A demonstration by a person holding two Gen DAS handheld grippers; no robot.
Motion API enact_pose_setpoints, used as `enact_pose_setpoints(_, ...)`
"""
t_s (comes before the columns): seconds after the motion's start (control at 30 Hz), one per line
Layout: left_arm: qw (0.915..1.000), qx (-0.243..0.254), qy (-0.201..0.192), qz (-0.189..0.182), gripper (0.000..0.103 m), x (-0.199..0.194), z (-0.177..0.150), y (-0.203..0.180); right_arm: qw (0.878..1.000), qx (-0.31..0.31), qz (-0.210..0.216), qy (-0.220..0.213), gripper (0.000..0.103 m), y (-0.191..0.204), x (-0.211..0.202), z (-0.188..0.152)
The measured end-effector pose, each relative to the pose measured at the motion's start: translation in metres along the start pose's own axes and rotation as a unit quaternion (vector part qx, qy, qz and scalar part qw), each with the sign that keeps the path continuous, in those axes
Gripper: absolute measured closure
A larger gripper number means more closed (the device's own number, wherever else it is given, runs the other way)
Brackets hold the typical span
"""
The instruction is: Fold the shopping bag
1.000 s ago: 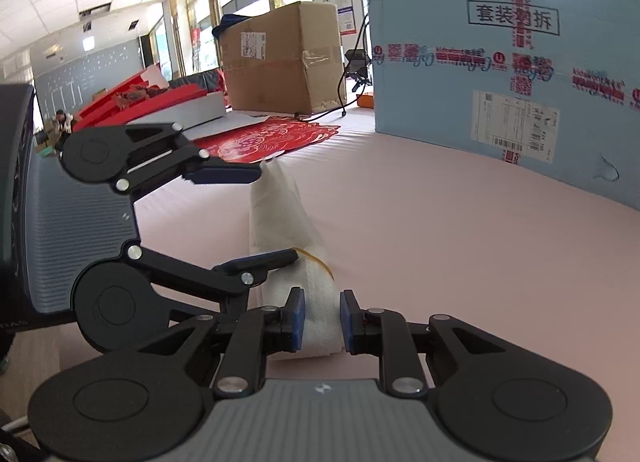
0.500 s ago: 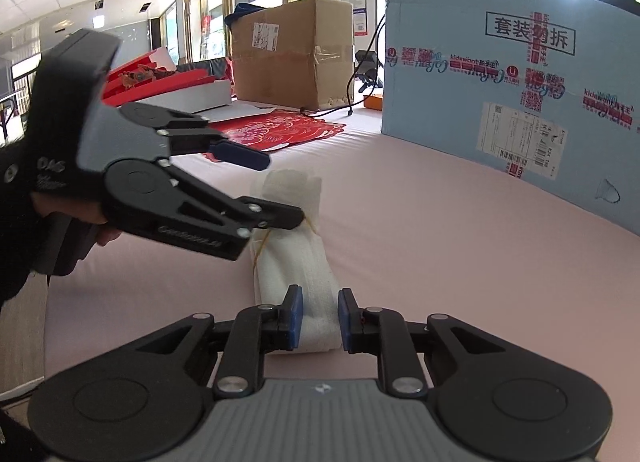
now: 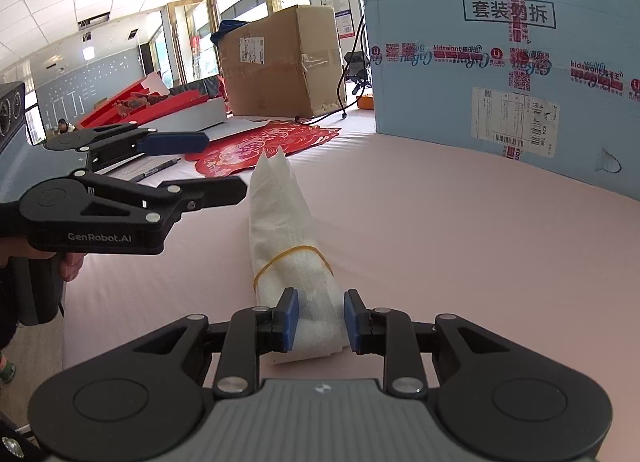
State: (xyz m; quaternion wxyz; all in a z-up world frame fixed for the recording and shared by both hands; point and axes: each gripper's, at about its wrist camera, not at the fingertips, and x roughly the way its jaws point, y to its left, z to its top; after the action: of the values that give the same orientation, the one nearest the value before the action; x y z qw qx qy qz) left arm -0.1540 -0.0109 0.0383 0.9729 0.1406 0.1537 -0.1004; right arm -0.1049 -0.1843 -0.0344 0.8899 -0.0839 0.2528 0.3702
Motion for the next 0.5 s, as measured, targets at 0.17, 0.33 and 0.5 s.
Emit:
enact_pose_setpoints(0.17, 0.9978, 0.05, 0.039, 0.016, 0.029, 0.021, -0.004, -0.014, 1.0, -0.01, -0.008, 0.003, 0.063, 0.002, 0.001, -0.002)
enact_pose_setpoints(0.33, 0.9929, -0.091, 0.043, 0.064, 0.018, 0.034, -0.01, 0.028, 1.0, 0.004, 0.003, 0.012, 0.047, -0.001, 0.003, -0.002)
enact_pose_setpoints(0.5, 0.9836, -0.152, 0.085, 0.048, 0.015, 0.048, -0.017, 0.049, 1.0, 0.021, 0.019, 0.013, 0.039, -0.004, 0.001, -0.003)
